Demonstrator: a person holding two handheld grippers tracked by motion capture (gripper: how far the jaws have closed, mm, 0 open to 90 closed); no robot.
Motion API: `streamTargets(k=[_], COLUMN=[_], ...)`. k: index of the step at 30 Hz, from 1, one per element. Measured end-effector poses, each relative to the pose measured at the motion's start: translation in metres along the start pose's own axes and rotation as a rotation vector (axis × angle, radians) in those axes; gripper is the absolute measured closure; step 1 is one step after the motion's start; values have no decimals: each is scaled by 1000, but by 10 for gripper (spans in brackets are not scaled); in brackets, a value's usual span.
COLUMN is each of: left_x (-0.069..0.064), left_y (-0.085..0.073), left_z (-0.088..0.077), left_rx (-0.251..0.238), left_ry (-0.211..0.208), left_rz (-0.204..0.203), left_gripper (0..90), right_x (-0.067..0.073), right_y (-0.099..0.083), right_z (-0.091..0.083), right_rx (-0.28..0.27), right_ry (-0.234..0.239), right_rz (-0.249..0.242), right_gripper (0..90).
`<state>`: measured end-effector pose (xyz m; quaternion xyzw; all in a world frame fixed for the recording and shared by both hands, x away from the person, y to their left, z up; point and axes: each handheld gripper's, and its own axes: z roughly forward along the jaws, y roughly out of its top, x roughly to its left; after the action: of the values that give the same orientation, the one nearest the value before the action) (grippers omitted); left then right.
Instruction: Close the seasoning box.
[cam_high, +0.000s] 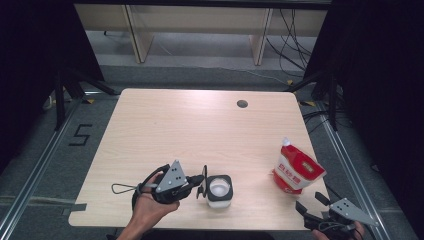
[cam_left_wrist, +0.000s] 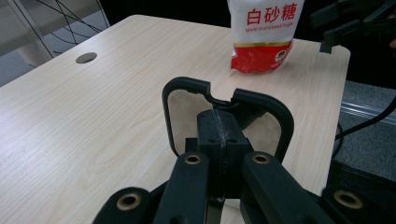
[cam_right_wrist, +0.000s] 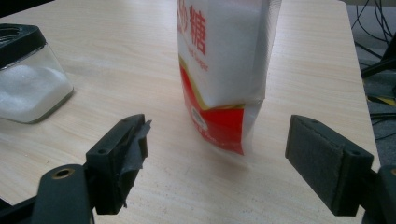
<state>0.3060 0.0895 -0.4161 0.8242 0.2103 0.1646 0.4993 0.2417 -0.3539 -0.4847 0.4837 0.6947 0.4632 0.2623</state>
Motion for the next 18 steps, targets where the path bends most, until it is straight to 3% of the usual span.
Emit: streamTargets(k=[3,18], left_x=[-2,-4], left_y=[-1,-11], left_z=[6,27], left_rx=[10,51], left_ry=[-10,-37], left_rz=[5,-13], left_gripper=[892,890], right_x=[-2,-1], right_y=[0,0], right_z=[0,0], right_rx=[-2,-5], right_ry=[-13,-2], right_rz=[-28,-25], right_gripper=[218,219])
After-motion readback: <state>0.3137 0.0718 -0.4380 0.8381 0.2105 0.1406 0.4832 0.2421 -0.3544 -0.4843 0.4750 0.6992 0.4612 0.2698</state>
